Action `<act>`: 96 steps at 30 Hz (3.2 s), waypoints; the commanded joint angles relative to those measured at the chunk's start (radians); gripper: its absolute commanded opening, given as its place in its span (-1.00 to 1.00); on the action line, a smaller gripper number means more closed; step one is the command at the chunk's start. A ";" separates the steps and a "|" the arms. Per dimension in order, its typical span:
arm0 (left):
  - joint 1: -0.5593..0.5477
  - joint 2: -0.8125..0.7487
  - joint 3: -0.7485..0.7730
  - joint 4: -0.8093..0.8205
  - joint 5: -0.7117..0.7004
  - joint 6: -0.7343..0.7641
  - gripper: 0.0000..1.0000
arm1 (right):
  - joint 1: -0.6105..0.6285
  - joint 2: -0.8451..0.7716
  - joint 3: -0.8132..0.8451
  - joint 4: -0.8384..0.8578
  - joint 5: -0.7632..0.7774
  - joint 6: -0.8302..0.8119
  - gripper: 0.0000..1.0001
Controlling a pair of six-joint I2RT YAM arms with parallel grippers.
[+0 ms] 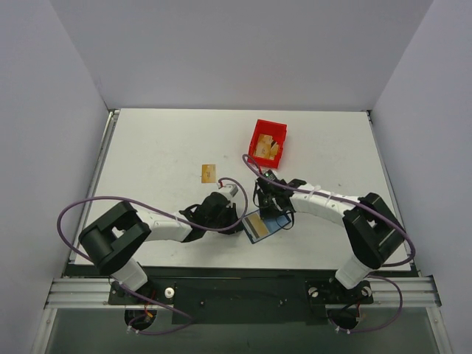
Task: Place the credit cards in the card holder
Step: Insert the credit card into the card holder, then move the credit card to the center of the board.
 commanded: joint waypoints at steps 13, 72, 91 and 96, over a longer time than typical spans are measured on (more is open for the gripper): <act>-0.005 -0.209 0.122 -0.357 -0.297 0.098 -0.97 | 0.002 -0.252 -0.024 -0.004 0.150 0.014 -0.50; 0.340 -0.329 0.319 -0.736 -0.650 -0.034 0.22 | -0.086 0.513 0.815 0.091 -0.127 0.010 0.05; 0.454 0.108 0.441 -0.372 -0.517 0.065 -1.00 | -0.132 0.746 1.039 0.019 -0.282 0.094 -0.45; 0.521 0.191 0.417 -0.239 -0.346 0.065 -1.00 | -0.132 0.763 1.058 -0.015 -0.308 0.114 -0.59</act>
